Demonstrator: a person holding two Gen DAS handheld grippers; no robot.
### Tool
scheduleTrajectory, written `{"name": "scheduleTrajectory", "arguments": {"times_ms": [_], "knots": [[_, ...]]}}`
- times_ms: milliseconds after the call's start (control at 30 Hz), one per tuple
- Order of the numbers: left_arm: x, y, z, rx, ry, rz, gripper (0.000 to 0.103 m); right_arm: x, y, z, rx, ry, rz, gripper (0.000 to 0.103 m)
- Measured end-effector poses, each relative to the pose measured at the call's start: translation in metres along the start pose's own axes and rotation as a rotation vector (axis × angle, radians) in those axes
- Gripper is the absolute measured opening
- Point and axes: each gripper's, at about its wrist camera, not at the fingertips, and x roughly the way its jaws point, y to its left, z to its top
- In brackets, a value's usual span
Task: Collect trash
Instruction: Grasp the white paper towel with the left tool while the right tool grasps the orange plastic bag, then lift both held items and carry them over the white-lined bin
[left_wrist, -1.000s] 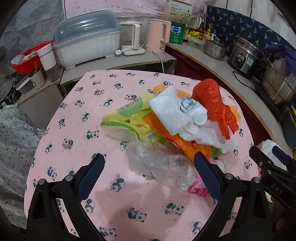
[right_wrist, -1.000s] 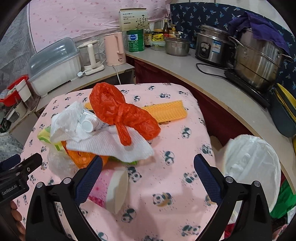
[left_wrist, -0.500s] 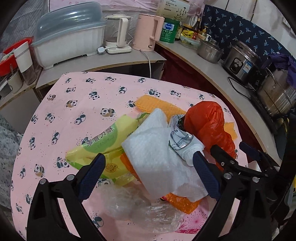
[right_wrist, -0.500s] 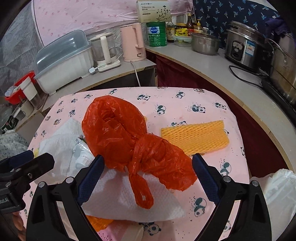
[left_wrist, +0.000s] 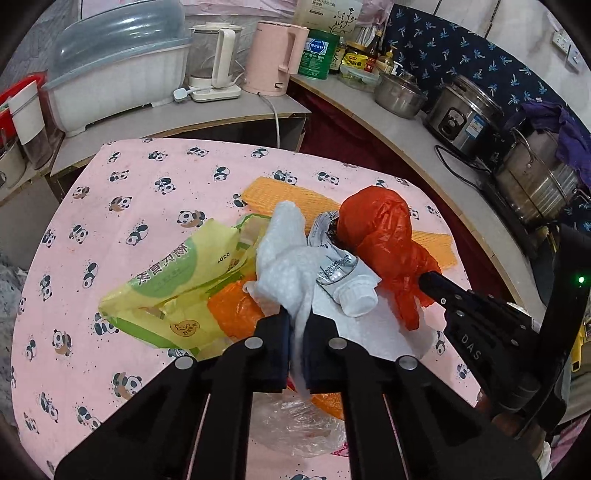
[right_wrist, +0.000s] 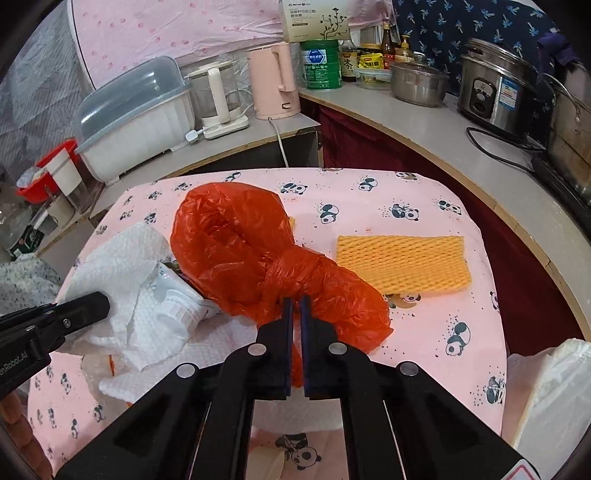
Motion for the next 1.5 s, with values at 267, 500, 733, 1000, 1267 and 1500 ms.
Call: {"name": "scheduleTrajectory", "arguments": {"times_ms": [267,500,733,1000,1267,1500], "knots": [[-0.03,-0.007,-0.004,0.01,-0.044,-0.018,0.004,-0.039,-0.004,-0.006,0.024,-0.066,-0.028,0.001],[-0.068,-0.026,0.001,0.044,-0.111,-0.058,0.003,-0.092,-0.026,-0.007,0.088,-0.147,-0.081,0.001],[-0.094,-0.067,-0.003,0.114,-0.136,-0.112,0.003,-0.147,-0.059,-0.015,0.151,-0.22,-0.145,0.001],[-0.098,-0.134,-0.022,0.21,-0.108,-0.204,0.003,-0.201,-0.115,-0.043,0.24,-0.256,-0.243,0.001],[-0.086,-0.215,-0.05,0.329,-0.035,-0.306,0.003,-0.241,-0.177,-0.084,0.337,-0.266,-0.341,0.001],[-0.067,-0.278,-0.076,0.42,0.048,-0.417,0.003,-0.259,-0.216,-0.114,0.407,-0.262,-0.395,0.001]]}}
